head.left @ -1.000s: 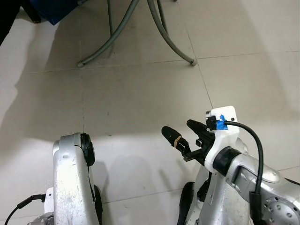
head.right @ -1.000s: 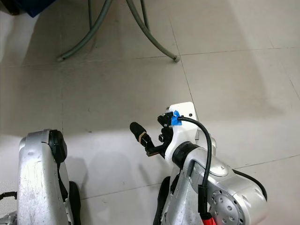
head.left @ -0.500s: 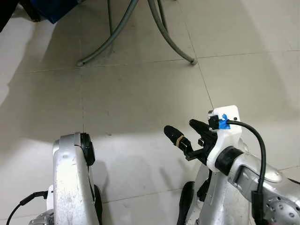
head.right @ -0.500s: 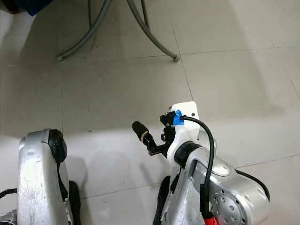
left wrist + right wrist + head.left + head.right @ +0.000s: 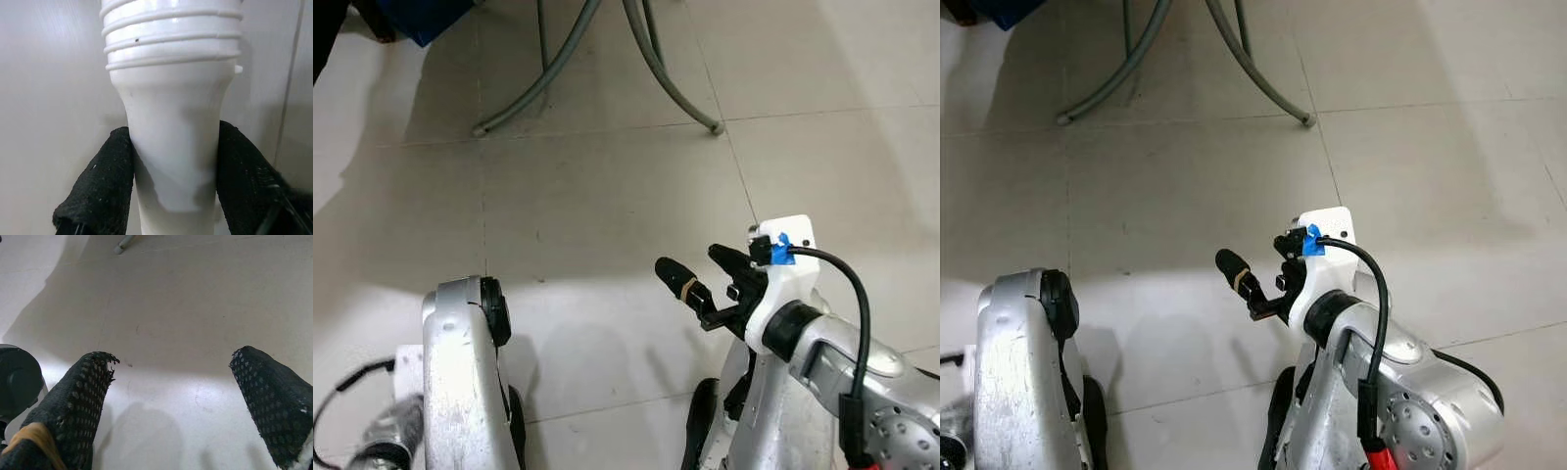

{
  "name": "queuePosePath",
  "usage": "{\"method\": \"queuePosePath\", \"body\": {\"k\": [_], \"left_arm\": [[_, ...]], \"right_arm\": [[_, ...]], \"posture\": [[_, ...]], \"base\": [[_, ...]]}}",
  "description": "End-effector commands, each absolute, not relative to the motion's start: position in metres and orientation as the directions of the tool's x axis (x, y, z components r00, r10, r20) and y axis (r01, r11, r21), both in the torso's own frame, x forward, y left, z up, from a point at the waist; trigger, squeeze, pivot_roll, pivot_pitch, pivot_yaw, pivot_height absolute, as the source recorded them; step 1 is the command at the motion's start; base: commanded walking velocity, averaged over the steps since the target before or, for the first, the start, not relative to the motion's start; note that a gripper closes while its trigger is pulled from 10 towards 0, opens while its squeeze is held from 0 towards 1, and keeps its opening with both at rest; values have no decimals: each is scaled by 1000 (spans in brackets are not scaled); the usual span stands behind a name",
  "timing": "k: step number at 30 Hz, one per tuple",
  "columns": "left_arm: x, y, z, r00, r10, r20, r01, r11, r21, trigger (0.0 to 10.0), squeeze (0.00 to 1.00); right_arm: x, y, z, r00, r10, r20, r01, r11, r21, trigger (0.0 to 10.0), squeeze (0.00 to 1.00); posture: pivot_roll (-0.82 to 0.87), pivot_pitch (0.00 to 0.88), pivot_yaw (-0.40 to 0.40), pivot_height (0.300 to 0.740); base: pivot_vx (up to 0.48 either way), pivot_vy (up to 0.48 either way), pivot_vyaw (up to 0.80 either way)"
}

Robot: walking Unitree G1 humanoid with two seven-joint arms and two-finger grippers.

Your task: Building children table

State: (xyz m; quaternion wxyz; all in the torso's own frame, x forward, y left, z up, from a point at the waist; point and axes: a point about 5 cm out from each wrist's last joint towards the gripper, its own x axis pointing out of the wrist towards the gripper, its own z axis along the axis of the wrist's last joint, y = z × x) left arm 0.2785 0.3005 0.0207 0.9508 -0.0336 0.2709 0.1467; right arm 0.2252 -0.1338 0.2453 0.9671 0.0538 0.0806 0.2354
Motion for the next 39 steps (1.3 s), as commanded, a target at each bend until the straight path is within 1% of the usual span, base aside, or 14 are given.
{"method": "queuePosePath", "body": {"k": [1, 2, 5, 10, 15, 18, 22, 23, 24, 27, 30, 31, 33, 39], "left_arm": [[271, 301, 14, 807, 240, -540, -268, 963, 27, 0, 0], [271, 301, 14, 807, 240, -540, -268, 963, 27, 0, 0], [288, 296, 33, 867, 180, -464, -181, 983, 42, 0, 0], [305, 296, 61, 930, 121, -348, -94, 991, 93, 0, 0], [313, 296, 75, 949, 96, -300, -64, 992, 112, 0, 0], [323, 293, 97, 970, 35, -241, 3, 988, 155, 0, 0], [328, 289, 108, 969, -32, -244, 87, 972, 218, 0, 0], [330, 283, 119, 955, -129, -265, 212, 926, 311, 0, 0], [330, 283, 119, 955, -129, -265, 212, 926, 311, 0, 0], [332, 271, 138, 921, -258, -290, 368, 821, 438, 0, 0], [333, 270, 142, 917, -275, -289, 384, 804, 454, 0, 0], [334, 267, 154, 911, -306, -276, 408, 759, 507, 0, 0], [337, 266, 164, 916, -314, -249, 400, 730, 554, 0, 0], [340, 266, 183, 931, -311, -190, 362, 722, 590, 0, 0]], "right_arm": [[226, -137, 243, 884, 449, -131, -429, 890, 155, 10000, 0], [226, -137, 243, 884, 449, -131, -429, 890, 155, 10000, 0], [227, -136, 244, 883, 453, -120, -433, 887, 159, 10000, 0], [229, -136, 246, 887, 450, -104, -432, 888, 158, 10000, 0], [231, -136, 245, 890, 445, -97, -426, 890, 164, 10000, 0], [234, -136, 247, 895, 438, -79, -420, 890, 176, 10000, 0], [236, -136, 247, 897, 437, -71, -419, 890, 181, 10000, 0], [237, -136, 247, 898, 434, -65, -417, 890, 187, 10000, 0], [237, -136, 247, 898, 434, -65, -417, 890, 187, 10000, 0], [237, -136, 246, 902, 427, -59, -408, 891, 199, 10000, 0], [237, -135, 245, 903, 425, -58, -407, 891, 203, 10000, 0], [237, -135, 244, 904, 424, -54, -405, 890, 210, 10000, 0], [237, -134, 244, 904, 425, -49, -406, 888, 215, 10000, 0], [239, -133, 241, 905, 424, -41, -405, 885, 228, 10000, 0]], "posture": [[-151, 533, -93, 300], [-151, 533, -93, 300], [-140, 523, -87, 300], [-122, 504, -78, 320], [-106, 489, -72, 335], [-90, 478, -63, 350], [-72, 475, -51, 360], [-64, 472, -44, 370], [-64, 472, -44, 370], [-38, 467, -26, 385], [-38, 467, -26, 390], [-28, 463, -19, 400], [-22, 461, -17, 410], [-6, 441, -14, 435]], "base": [[0, 0, 0], [0, 0, 0], [0, 0, 0], [0, 0, 0], [0, 0, 0], [0, 0, 0], [0, 0, 0], [0, 0, 0], [0, 0, 0], [0, 0, 0], [0, 0, 0], [0, 0, 0], [0, 0, 0], [0, 0, 0]]}}
